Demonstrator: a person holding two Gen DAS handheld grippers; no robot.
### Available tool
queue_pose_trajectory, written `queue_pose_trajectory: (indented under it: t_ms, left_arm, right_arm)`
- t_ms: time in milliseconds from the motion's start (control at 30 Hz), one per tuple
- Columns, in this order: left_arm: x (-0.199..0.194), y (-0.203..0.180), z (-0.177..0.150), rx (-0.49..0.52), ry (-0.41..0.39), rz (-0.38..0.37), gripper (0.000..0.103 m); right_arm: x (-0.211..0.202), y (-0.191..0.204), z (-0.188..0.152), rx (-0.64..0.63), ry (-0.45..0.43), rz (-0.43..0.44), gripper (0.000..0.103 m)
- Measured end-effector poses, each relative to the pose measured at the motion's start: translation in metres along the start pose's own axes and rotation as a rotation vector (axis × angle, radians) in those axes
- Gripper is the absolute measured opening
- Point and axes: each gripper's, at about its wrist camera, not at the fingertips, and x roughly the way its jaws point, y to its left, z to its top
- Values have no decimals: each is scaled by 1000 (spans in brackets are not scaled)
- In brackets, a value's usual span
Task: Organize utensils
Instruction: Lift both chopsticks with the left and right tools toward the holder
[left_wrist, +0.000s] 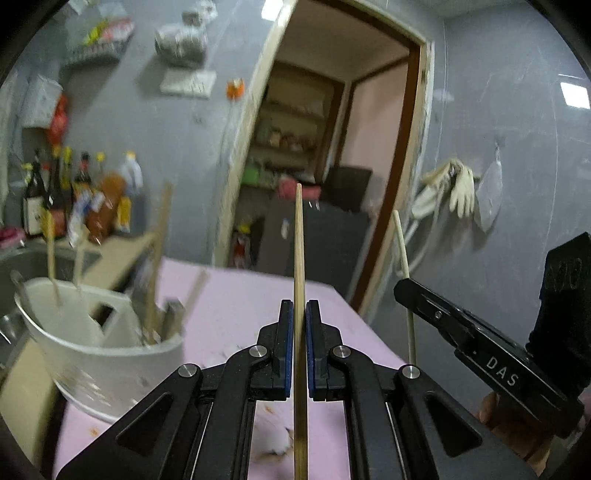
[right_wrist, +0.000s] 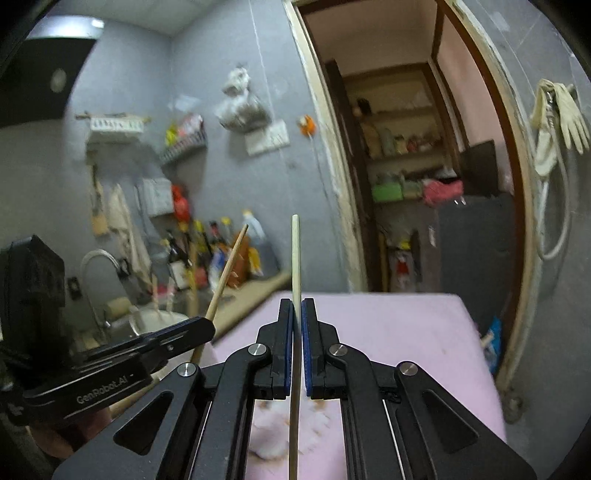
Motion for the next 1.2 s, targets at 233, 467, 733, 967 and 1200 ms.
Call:
queue_pose_trajectory:
  t_ms: [233,467,733,967,1200]
  left_arm:
    - [-30,26,24,11,-123,82,4]
    - [-51,71,57,-22,-212,155,4]
    - [-67,137,75,-125,-270,281,4]
    - [-65,183,75,-205,-327,375,4]
    - [-50,196,69,-210,-368,438,4]
  right_arm:
    - [10,36,25,-15,-143,59,3]
    - [24,68,46,-2,-244,121,3]
    - [61,96,62,28,-312,191,3]
    - [92,107,47,56,-317,216,3]
    - [114,108,26,54,-300,219,3]
